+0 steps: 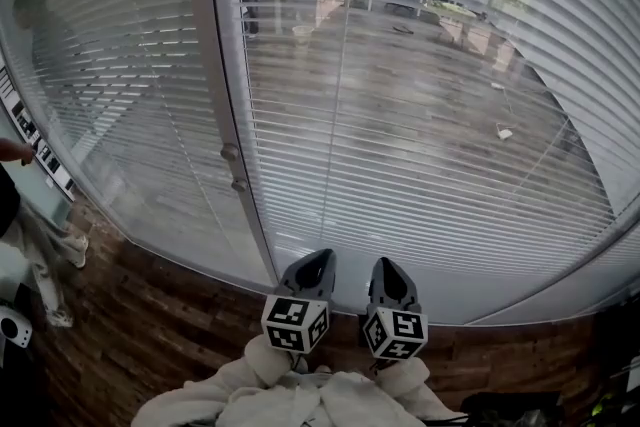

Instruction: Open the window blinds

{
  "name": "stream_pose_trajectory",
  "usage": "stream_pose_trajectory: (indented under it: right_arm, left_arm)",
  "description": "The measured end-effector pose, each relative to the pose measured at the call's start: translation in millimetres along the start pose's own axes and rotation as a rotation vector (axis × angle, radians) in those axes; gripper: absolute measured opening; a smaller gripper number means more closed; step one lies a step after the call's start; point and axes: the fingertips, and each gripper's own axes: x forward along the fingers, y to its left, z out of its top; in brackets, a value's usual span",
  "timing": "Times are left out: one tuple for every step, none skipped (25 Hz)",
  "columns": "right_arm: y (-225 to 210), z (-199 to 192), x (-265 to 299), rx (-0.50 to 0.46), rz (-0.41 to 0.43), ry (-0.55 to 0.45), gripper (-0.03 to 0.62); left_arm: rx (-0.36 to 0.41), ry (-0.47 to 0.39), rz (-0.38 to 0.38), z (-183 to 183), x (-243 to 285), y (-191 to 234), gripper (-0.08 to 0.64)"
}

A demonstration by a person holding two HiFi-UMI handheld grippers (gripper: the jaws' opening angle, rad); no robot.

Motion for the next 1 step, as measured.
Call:
stream_pose_trajectory:
  right_arm:
    - [-0.5,0.1,-0.2,-0.001,0.000,0.000,0.012]
  left_arm:
    - [-0.001,-0.001,0.001,0.3,0.1,0.2,0.003]
